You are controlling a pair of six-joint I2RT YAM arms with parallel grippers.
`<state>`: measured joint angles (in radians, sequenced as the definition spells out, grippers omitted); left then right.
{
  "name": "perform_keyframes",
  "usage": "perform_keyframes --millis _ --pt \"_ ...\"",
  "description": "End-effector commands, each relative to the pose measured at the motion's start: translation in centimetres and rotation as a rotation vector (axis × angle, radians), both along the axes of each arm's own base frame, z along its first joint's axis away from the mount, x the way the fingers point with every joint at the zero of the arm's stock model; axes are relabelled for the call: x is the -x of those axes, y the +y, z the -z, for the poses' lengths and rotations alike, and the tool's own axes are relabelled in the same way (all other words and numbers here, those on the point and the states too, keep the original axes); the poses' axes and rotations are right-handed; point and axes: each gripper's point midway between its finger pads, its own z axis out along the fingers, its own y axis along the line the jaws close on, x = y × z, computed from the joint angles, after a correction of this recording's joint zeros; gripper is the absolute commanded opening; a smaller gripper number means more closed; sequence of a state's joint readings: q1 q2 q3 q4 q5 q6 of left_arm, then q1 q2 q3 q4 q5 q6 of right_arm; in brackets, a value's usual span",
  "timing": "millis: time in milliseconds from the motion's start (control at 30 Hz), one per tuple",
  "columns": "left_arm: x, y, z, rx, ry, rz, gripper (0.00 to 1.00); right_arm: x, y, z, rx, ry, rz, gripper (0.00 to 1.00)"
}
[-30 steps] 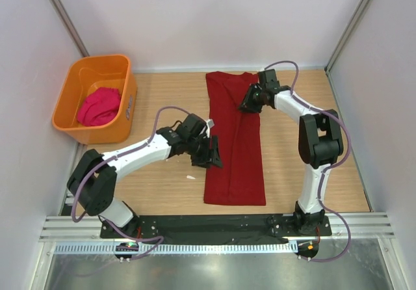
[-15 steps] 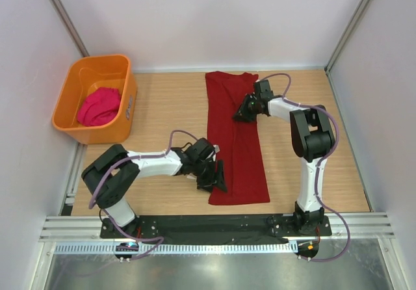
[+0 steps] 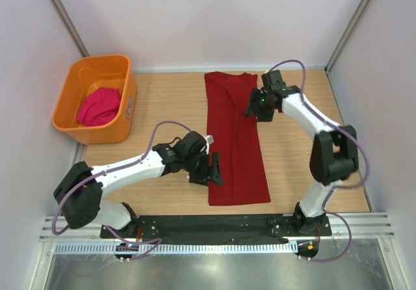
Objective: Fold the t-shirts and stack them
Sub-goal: Fold the tshirt
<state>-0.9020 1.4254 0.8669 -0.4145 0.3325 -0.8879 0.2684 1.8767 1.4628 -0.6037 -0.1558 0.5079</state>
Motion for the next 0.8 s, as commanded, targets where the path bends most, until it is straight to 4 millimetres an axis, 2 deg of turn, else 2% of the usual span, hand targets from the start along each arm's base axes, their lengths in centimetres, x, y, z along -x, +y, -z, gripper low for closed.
perform_keyframes --millis 0,33,100,167,200,267,333,367,400,433,467,500,533,567,600,633,667,700,767 --pt "0.1 1.7 -0.6 -0.05 -0.028 -0.004 0.66 6.3 -4.4 -2.5 0.168 0.035 0.001 0.61" --pt "-0.1 1.9 -0.4 -0.051 -0.03 -0.012 0.65 8.6 -5.1 -2.0 0.173 0.05 0.002 0.61" --pt "-0.6 2.1 -0.1 -0.051 -0.04 -0.026 0.65 10.2 -5.8 -0.4 0.174 0.03 0.015 0.61" --pt "-1.7 2.4 -0.4 -0.04 -0.034 -0.055 0.65 9.7 -5.6 -1.6 0.15 -0.056 0.015 0.61" --pt "-2.3 2.0 -1.1 -0.021 -0.04 -0.059 0.64 8.2 -5.2 -2.1 0.136 -0.129 0.007 0.66" --pt "-3.3 2.0 -2.2 -0.009 -0.07 -0.069 0.64 6.4 -5.0 -1.9 0.14 -0.162 0.013 0.69" --pt "-3.8 1.8 -3.6 0.003 -0.102 -0.072 0.64 3.2 -3.9 -3.4 0.115 -0.234 0.021 0.7" --pt "-3.7 1.9 -3.8 0.001 -0.103 -0.077 0.64 1.9 -3.3 -2.7 0.113 -0.23 0.019 0.71" --pt "-3.8 1.9 -4.0 0.006 -0.108 -0.08 0.64 0.8 -2.7 -2.7 0.108 -0.238 0.016 0.72" --pt "-3.6 2.1 -4.1 0.011 -0.107 -0.082 0.64 -1.1 -1.9 -4.3 0.131 -0.297 0.025 0.72" --pt "-3.4 2.2 -4.0 0.009 -0.103 -0.085 0.64 -2.3 -1.3 -2.9 0.147 -0.281 0.015 0.73" --pt "-3.1 2.5 -3.5 0.001 -0.089 -0.093 0.64 -4.2 -0.5 -4.8 0.142 -0.328 0.016 0.73" --pt "-2.8 2.7 -3.5 0.004 -0.085 -0.094 0.64 -4.9 0.4 -4.8 0.154 -0.337 0.004 0.73" --pt "-2.7 2.8 -3.4 0.006 -0.083 -0.098 0.64 -5.8 0.4 -2.5 0.2 -0.292 0.008 0.73" --pt "-2.6 3.0 -3.2 0.007 -0.077 -0.107 0.64 -7.5 1.0 -4.3 0.203 -0.338 0.019 0.73" --pt "-2.3 3.3 -3.0 0.008 -0.076 -0.112 0.64 -8.2 1.4 -3.7 0.22 -0.331 0.012 0.73" --pt "-2.1 3.4 -2.9 0.009 -0.075 -0.117 0.64 -9.0 1.4 -2.2 0.259 -0.314 0.017 0.72" --pt "-2.0 3.6 -2.8 0.012 -0.073 -0.124 0.65 -10.3 1.8 -2.8 0.265 -0.345 0.027 0.71" --pt "-1.8 3.8 -2.3 0.009 -0.069 -0.129 0.65 -11.5 2.4 -2.5 0.295 -0.369 0.02 0.66"
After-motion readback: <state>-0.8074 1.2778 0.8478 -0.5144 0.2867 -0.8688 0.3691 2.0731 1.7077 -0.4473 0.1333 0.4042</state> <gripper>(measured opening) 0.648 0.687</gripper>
